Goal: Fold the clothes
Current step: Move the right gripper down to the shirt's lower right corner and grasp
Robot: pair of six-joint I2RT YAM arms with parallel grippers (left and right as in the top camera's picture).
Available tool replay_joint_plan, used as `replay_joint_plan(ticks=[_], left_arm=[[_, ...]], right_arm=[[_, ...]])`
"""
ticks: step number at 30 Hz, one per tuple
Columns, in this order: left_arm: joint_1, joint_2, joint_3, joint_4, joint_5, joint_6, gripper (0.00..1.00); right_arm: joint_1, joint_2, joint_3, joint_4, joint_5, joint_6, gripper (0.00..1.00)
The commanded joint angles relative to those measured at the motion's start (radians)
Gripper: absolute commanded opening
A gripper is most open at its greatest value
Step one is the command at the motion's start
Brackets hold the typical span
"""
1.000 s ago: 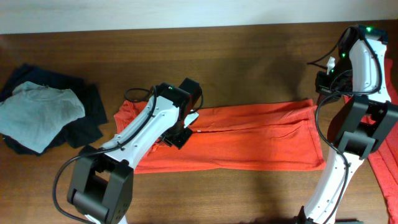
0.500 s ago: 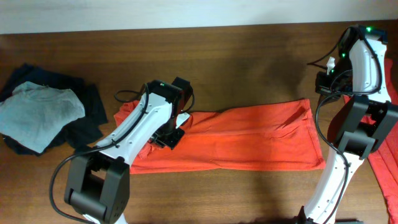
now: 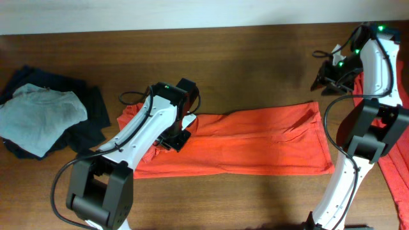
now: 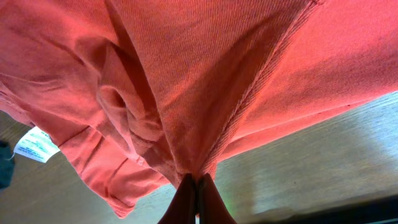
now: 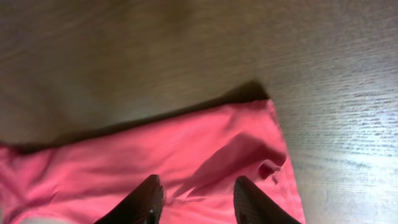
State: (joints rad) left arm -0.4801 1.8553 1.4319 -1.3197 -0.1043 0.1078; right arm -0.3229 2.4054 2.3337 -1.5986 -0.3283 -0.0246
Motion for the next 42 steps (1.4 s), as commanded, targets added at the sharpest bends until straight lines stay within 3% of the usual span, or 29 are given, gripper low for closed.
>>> replay_joint_plan(ticks=[1, 5, 11, 13, 17, 19, 20, 22, 29, 42], left_arm=[[0.003, -0.019, 0.014, -0.002, 0.010, -0.016, 0.00], [0.003, -0.019, 0.014, -0.002, 0.010, -0.016, 0.00], [0.003, -0.019, 0.014, -0.001, 0.010, -0.016, 0.01], [0.003, -0.019, 0.014, -0.002, 0.010, -0.016, 0.00], [0.003, -0.019, 0.014, 0.002, 0.010, -0.016, 0.00], [0.003, -0.019, 0.014, 0.003, 0.010, -0.016, 0.00], [0.003, -0.019, 0.014, 0.002, 0.010, -0.016, 0.00], [0.003, -0.019, 0.014, 0.002, 0.010, -0.016, 0.00], [0.003, -0.019, 0.014, 0.010, 0.010, -0.016, 0.00], [0.003, -0.019, 0.014, 0.010, 0.010, -0.016, 0.00]], right_arm=[[-0.005, -0.126, 0.138, -0.068, -0.032, -0.027, 0.44], [-0.014, -0.285, 0.196, -0.101, -0.010, -0.027, 0.50], [0.002, -0.570, 0.113, -0.100, 0.116, 0.073, 0.56], [0.021, -0.643, 0.010, -0.100, 0.156, 0.126, 0.56], [0.097, -0.782, -0.445, -0.032, 0.340, 0.264, 0.58], [0.108, -0.815, -0.666, 0.111, 0.329, 0.270, 0.67], [0.108, -0.817, -0.745, 0.180, 0.295, 0.270, 0.76], [0.097, -0.801, -0.863, 0.303, 0.213, 0.289, 0.79], [0.045, -0.666, -0.956, 0.570, 0.132, 0.362, 0.73], [0.021, -0.493, -0.956, 0.650, 0.134, 0.447, 0.60]])
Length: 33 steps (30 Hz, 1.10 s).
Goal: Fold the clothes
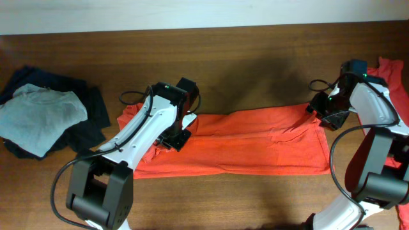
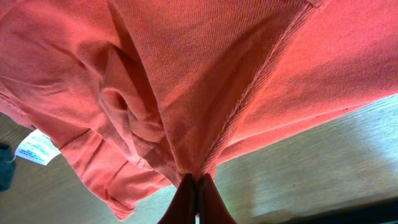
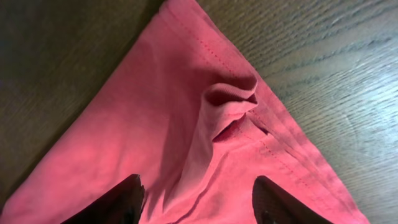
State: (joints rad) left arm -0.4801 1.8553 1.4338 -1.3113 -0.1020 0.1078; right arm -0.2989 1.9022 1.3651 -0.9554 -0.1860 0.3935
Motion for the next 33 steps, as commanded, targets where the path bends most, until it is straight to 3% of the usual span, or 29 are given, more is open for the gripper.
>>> replay_joint_plan(ticks=[1, 9, 14, 18, 19, 21, 33], left_arm=[[0.003, -0.019, 0.012, 0.002, 0.007, -0.016, 0.00], [0.003, -0.019, 0.012, 0.006, 0.007, -0.016, 0.00], [0.003, -0.019, 0.012, 0.012, 0.007, -0.016, 0.00], [0.003, -0.019, 0.012, 0.013, 0.007, -0.016, 0.00], [0.003, -0.019, 0.012, 0.012, 0.007, -0.016, 0.00], [0.003, -0.019, 0.012, 0.012, 0.007, -0.016, 0.00], [0.003, -0.019, 0.012, 0.010, 0.007, -0.016, 0.00]], right_arm=[[-0.003, 0.013, 0.012, 0.011, -0.001, 0.032, 0.59], [-0.003, 0.049, 0.012, 0.050, 0.025, 0.035, 0.53], [-0.003, 0.070, 0.012, 0.086, 0.033, 0.035, 0.44], [-0.005, 0.070, 0.012, 0.085, 0.049, 0.034, 0.28], [-0.011, 0.069, 0.013, 0.085, 0.048, 0.034, 0.15], [-0.019, 0.064, 0.021, 0.078, 0.047, 0.034, 0.04], [-0.043, -0.043, 0.127, -0.065, 0.041, -0.083, 0.04]])
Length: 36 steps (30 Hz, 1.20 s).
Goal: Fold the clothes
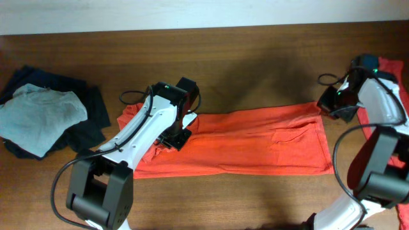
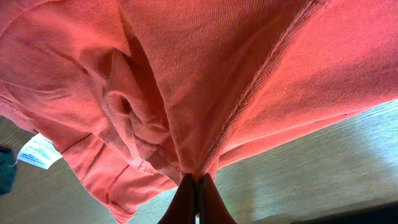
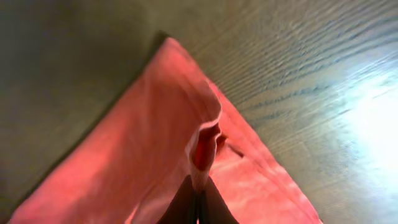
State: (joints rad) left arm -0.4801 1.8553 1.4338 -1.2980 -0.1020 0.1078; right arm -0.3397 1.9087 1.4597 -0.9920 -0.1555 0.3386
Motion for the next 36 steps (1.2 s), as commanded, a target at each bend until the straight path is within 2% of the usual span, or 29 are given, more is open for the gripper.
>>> replay_joint_plan(ticks=[1, 6, 10, 23, 25, 26, 27, 28, 29, 30, 31, 32, 33, 36], left_arm=[[0.003, -0.019, 0.012, -0.005, 0.007, -0.016, 0.00], [0.003, -0.019, 0.012, -0.024, 0.004, -0.016, 0.00], [0.003, -0.019, 0.012, -0.037, 0.004, -0.016, 0.00], [0.003, -0.019, 0.012, -0.074, 0.008, -0.016, 0.01], [0.003, -0.019, 0.012, -0.077, 0.008, -0.016, 0.07], [0.003, -0.019, 0.012, -0.079, 0.008, -0.016, 0.15], [0.003, -0.019, 0.012, -0.083, 0.008, -0.016, 0.29], [0.003, -0.019, 0.012, -0.086, 0.008, -0.016, 0.38], [0.003, -0.019, 0.012, -0.090, 0.008, -0.016, 0.42], [0.003, -0.019, 0.012, -0.095, 0.008, -0.016, 0.45], [0.003, -0.019, 0.012, -0.102, 0.008, -0.016, 0.54], [0.003, -0.019, 0.012, -0.105, 0.008, -0.016, 0.62], [0.003, -0.019, 0.012, -0.107, 0.008, -0.016, 0.65], [0.004, -0.019, 0.014, -0.106, 0.000, -0.017, 0.66]], right_arm=[[-0.002, -0.049, 0.032, -0.038, 0.010, -0.028, 0.04], [-0.002, -0.049, 0.032, -0.159, 0.063, -0.027, 0.04], [-0.002, -0.049, 0.031, -0.241, 0.197, -0.009, 0.04], [-0.002, -0.049, 0.018, -0.288, 0.221, -0.017, 0.06], [-0.002, -0.049, 0.018, -0.293, 0.225, -0.021, 0.08], [-0.002, -0.049, 0.018, -0.293, 0.237, -0.021, 0.09], [-0.002, -0.049, 0.018, -0.294, 0.248, -0.021, 0.10], [-0.002, -0.049, 0.018, -0.294, 0.256, -0.021, 0.13], [-0.002, -0.049, 0.018, -0.296, 0.259, -0.021, 0.22], [-0.002, -0.049, 0.018, -0.297, 0.262, -0.021, 0.41], [-0.002, -0.049, 0.018, -0.298, 0.266, -0.021, 0.66], [-0.002, -0.049, 0.018, -0.298, 0.266, -0.021, 0.71], [-0.002, -0.049, 0.018, -0.299, 0.266, -0.021, 0.74], [-0.002, -0.049, 0.018, -0.299, 0.266, -0.021, 0.79]])
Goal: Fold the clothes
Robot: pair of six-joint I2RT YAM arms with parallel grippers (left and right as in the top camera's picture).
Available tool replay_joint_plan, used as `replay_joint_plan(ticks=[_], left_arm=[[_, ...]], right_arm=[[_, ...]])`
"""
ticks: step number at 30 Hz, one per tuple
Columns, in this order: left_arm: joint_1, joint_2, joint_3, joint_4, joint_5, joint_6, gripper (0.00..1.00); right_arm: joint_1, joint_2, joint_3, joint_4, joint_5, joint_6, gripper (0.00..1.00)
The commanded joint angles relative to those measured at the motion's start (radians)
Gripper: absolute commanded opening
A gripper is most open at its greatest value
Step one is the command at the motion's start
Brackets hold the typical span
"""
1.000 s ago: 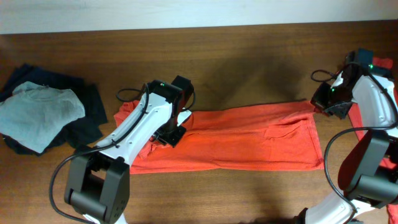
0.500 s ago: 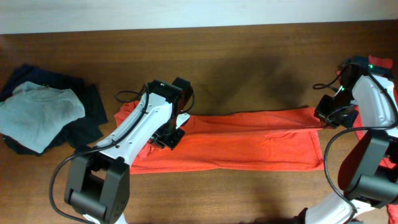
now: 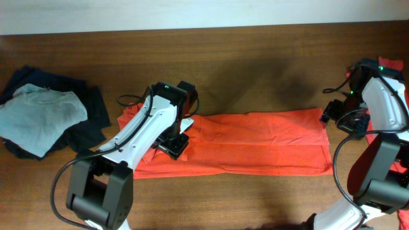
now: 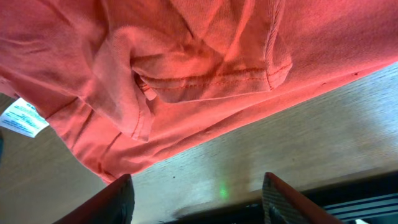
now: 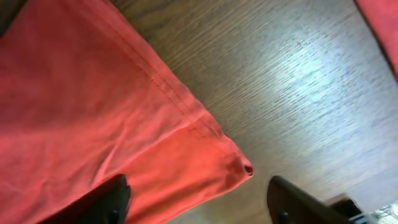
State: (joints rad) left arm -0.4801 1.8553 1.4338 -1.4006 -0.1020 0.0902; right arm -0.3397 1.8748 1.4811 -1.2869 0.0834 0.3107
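Note:
An orange-red garment (image 3: pixel 255 144) lies stretched in a long band across the table, its upper edge folded over lengthwise. My left gripper (image 3: pixel 172 144) stands open over its left part; in the left wrist view the gripper (image 4: pixel 199 208) has the cloth (image 4: pixel 186 62) lying loose beyond its spread fingers, a white label (image 4: pixel 22 118) at the left. My right gripper (image 3: pixel 345 120) is open at the garment's right end. In the right wrist view that gripper (image 5: pixel 202 208) has the garment's corner (image 5: pixel 93 112) flat on the wood, with nothing between the fingers.
A pile of dark and grey clothes (image 3: pixel 45 118) sits at the table's left. Another red cloth (image 3: pixel 399 160) lies along the right edge, behind my right arm, and shows as a red cloth strip (image 5: pixel 382 18) in the right wrist view. Brown wooden table (image 3: pixel 243 70).
Both grippers were shut on the orange-red garment and now stand open, with the cloth let go. The garment lies flatter and straighter, its right edge squared.
My left gripper stayed shut on the garment's left part while my right hovered open over the right corner. The right gripper was then low at the corner, then shut on it. Now both have let go and the garment lies stretched out.

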Motion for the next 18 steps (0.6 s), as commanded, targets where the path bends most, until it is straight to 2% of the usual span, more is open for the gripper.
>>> replay_joint_plan(ticks=[1, 6, 9, 11, 13, 15, 17, 18], left_arm=[[0.005, -0.019, 0.017, -0.004, -0.004, 0.000, 0.66], [0.071, -0.030, 0.090, -0.009, -0.137, -0.164, 0.68], [0.142, -0.044, 0.121, 0.029, -0.109, -0.193, 0.76], [0.201, -0.047, 0.121, 0.071, -0.063, -0.199, 0.78], [0.262, -0.041, 0.119, 0.096, 0.013, -0.199, 0.77], [0.321, -0.036, 0.118, 0.105, 0.068, -0.200, 0.70], [0.400, -0.031, 0.117, 0.114, 0.085, -0.210, 0.54], [0.417, -0.030, 0.116, 0.121, 0.085, -0.210, 0.51]], right_arm=[[-0.002, -0.015, -0.003, -0.004, 0.027, 0.007, 0.80], [-0.002, -0.015, -0.003, -0.003, 0.025, 0.008, 0.84], [-0.002, -0.015, -0.003, -0.003, 0.000, 0.001, 0.89], [-0.002, -0.015, -0.003, 0.005, -0.091, -0.077, 0.85], [-0.002, -0.016, -0.003, 0.018, -0.224, -0.156, 0.77], [-0.002, -0.018, -0.002, 0.037, -0.377, -0.249, 0.73], [-0.002, -0.019, -0.001, 0.059, -0.541, -0.312, 0.73], [-0.002, -0.019, -0.001, 0.067, -0.580, -0.321, 0.73]])
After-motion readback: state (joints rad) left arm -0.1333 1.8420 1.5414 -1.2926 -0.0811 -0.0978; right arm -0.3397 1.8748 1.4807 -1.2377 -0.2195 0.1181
